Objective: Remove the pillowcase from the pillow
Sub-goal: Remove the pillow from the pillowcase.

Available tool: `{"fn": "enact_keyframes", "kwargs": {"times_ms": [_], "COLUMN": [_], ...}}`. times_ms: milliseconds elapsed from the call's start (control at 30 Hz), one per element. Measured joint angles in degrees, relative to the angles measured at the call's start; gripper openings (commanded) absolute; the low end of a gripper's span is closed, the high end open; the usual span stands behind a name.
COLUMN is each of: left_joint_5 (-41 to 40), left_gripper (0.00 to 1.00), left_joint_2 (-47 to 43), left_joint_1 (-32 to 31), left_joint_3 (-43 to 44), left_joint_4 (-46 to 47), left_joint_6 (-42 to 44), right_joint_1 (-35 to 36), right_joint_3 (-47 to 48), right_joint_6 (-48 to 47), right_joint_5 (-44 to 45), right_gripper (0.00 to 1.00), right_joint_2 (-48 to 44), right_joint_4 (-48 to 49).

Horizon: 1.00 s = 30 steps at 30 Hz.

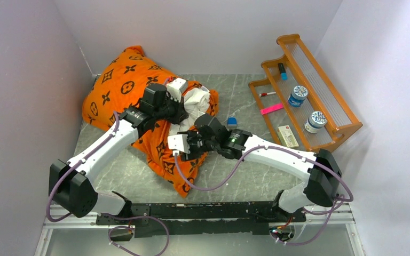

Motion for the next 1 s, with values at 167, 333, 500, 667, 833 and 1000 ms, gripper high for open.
{"fn": "enact_keyframes", "kwargs": {"times_ms": [167, 333, 500, 667, 833, 1000], "left_joint_5": [0.02, 0.04, 0.09, 0.15, 0.0, -0.02], "left_gripper": [0.05, 0.05, 0.05, 0.05, 0.05, 0.05], "left_joint_2": [0.0, 0.0, 0.0, 0.0, 0.0, 0.0], "left_joint_1": [0.0, 0.0, 0.0, 0.0, -0.2, -0.39], "left_joint_3": [0.0, 0.0, 0.0, 0.0, 0.0, 0.0], "left_joint_4": [0.09, 0.13, 0.15, 0.07, -0.42, -1.33], "left_joint_6": [0.04, 0.04, 0.07, 0.2, 0.33, 0.28], "right_joint_1": [-2.4, -3.61, -4.68, -4.96, -5.09, -5.25], "right_joint_3": [1.66, 1.97, 2.73, 3.48, 5.01, 4.31], "right_joint_6": [-1.46, -2.36, -2.67, -2.8, -2.36, -0.24], "right_joint_5": [-0.5, -0.9, -1.64, -2.43, -3.54, -5.27], "right_gripper": [0.54, 0.56, 0.57, 0.5, 0.31, 0.18], "right_joint_2": [-0.09, -0.04, 1.11, 3.21, 4.33, 3.91], "right_joint_4": [-0.13, -0.11, -0.09, -0.44, -3.52, -4.68]}}
